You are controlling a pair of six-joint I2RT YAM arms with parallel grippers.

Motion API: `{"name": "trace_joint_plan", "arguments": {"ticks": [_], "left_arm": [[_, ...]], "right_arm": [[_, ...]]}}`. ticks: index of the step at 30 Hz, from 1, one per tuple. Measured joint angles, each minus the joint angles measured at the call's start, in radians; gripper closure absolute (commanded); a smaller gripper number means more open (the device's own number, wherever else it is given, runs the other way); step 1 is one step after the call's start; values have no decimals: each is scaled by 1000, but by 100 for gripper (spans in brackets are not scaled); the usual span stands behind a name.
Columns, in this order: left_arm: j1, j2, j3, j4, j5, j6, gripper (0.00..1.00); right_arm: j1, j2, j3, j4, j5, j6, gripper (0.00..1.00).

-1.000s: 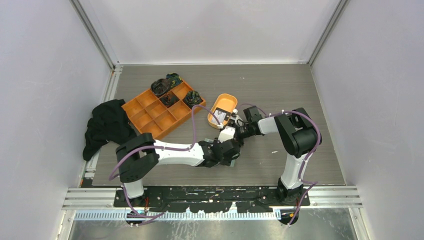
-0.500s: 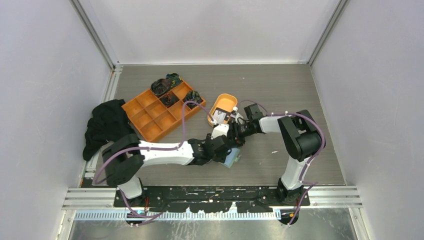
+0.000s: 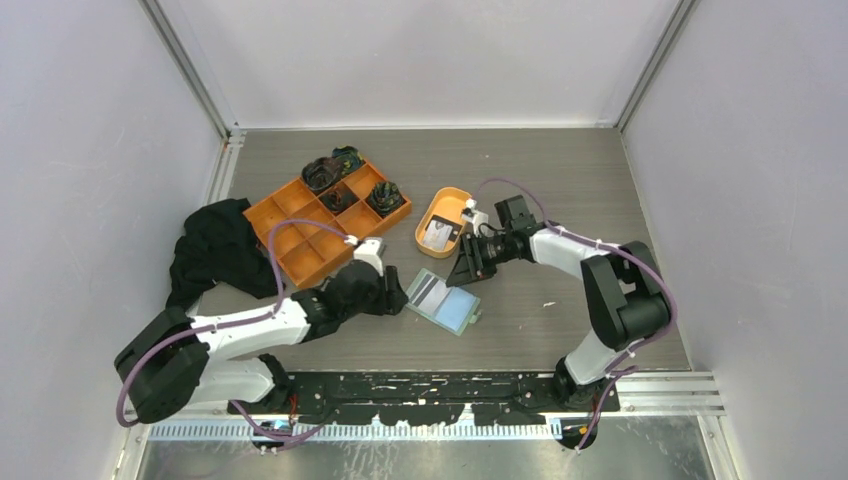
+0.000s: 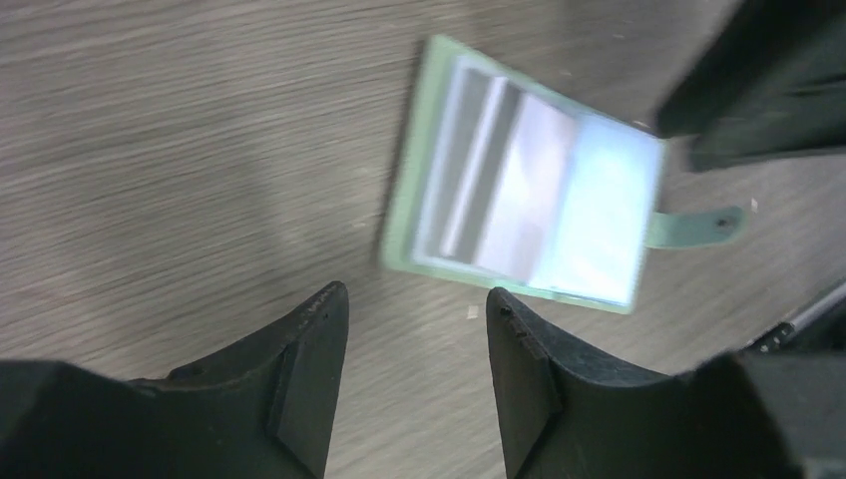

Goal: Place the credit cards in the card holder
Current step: Insert the credit card into the card holder.

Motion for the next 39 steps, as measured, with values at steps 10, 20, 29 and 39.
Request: {"name": "trace_joint_plan", "arguments": {"ticks": [10, 20, 29, 39], "left_arm": [[183, -64, -132, 144, 238, -52, 46], [299, 135, -131, 280, 399, -78, 48], [338, 257, -101, 399, 510, -105, 52], [344, 356, -53, 457, 579, -119, 59]], "right_arm": [[132, -274, -31, -90, 85, -529, 87], [276, -232, -104, -142, 229, -1116, 99], [374, -147, -104, -64, 391, -1173, 99], [411, -109, -90, 23, 494, -1172, 99]]}}
